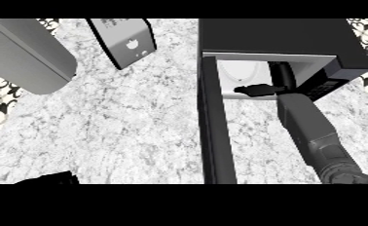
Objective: Pick up the milk, place it into the microwave and close the microwave
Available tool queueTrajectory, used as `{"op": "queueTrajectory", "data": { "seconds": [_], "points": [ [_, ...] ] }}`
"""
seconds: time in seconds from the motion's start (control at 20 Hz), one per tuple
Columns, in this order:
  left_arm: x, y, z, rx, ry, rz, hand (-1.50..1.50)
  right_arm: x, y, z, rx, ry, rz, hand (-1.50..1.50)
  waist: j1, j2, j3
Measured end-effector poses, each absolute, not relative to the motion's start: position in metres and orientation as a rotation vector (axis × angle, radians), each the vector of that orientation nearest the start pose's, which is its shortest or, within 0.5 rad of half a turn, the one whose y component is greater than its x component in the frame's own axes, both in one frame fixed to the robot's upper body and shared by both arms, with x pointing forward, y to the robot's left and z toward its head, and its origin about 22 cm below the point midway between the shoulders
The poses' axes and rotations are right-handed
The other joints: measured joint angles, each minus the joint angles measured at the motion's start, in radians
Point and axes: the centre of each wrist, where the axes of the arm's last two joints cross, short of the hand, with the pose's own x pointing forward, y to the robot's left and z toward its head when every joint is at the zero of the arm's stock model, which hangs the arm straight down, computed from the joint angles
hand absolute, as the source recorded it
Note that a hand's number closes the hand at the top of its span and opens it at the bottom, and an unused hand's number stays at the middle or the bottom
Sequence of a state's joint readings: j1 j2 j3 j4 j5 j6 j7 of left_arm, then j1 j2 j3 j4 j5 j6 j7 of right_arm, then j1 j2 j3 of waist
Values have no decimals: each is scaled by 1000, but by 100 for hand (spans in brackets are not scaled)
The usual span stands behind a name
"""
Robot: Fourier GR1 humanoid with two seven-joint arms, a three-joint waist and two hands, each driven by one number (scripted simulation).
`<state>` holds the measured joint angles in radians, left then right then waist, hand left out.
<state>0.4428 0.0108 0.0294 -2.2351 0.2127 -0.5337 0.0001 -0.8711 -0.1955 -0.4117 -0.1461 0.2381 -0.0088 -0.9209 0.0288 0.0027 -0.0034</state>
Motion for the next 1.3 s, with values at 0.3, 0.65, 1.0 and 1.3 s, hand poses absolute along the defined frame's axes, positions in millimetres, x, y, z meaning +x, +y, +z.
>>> {"op": "queueTrajectory", "data": {
  "seconds": [0.3, 0.65, 1.0, 1.3],
  "points": [
    [138, 242, 81, -382, -1815, -276, 150, 366, -254, -72, 39, -1878, 156, -150, -18, -13, -2],
    [154, 214, 80, -426, -1770, -346, 150, 326, -272, -105, 48, -1849, 161, -150, -48, -20, -1],
    [173, 175, 81, -429, -1779, -434, 150, 270, -312, -131, -34, -1807, 123, -150, -64, -17, 1],
    [197, 133, 70, -447, -1758, -564, 150, 222, -343, -136, -82, -1797, 113, -150, -76, -12, 1]
  ]
}}
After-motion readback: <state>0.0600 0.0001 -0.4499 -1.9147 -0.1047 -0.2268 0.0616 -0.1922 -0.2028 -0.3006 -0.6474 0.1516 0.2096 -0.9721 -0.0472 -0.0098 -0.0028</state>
